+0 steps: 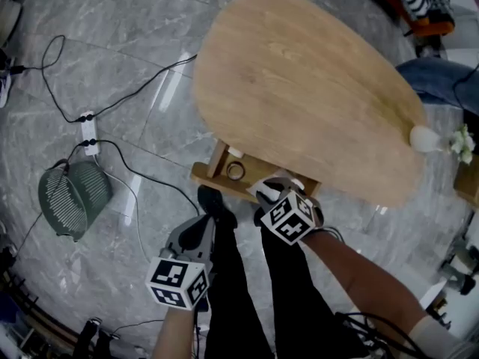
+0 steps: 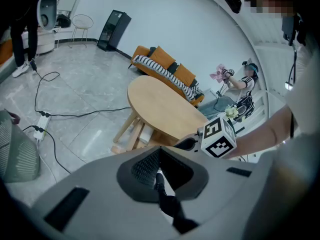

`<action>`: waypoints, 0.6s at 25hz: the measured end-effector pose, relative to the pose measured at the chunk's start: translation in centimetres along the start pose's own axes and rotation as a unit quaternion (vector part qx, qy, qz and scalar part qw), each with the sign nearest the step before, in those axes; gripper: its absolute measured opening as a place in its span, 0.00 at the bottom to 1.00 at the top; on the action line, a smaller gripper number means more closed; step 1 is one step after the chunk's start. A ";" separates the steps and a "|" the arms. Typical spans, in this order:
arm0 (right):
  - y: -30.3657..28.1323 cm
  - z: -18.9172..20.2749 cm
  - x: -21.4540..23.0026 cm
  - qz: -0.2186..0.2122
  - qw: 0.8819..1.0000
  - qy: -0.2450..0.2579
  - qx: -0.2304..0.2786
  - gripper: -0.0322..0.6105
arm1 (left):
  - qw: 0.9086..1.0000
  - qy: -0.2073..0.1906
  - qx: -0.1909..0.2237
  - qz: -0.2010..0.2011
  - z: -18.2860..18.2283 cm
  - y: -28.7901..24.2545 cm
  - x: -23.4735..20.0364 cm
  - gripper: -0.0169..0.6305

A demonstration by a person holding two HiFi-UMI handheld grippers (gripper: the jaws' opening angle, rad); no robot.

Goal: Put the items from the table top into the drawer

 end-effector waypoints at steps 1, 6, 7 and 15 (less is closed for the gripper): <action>0.3 0.0 -0.1 -0.003 1.000 -0.007 0.004 0.24 | 1.000 -0.002 0.000 0.000 -0.1 0.1 0.1 0.03; 2.8 -0.6 -0.5 -0.002 0.999 -0.028 0.028 0.19 | 1.000 -0.013 0.001 0.003 -1.3 0.9 0.6 0.03; 3.3 -0.7 -0.4 0.000 0.999 -0.035 0.034 0.17 | 1.000 -0.016 0.002 0.003 -1.7 1.1 0.7 0.03; 10.8 -0.4 -0.6 -0.009 0.984 -0.150 0.099 0.12 | 0.999 -0.054 0.006 0.004 -5.3 4.7 2.2 0.03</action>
Point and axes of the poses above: the fingertips, and each gripper's own axes: y backward along the fingers, x to its right, z out of its underside, the point moved 7 cm from there along y, backward along the fingers, and after that the axes turned 11 degrees about -y, right-handed, at the moved point
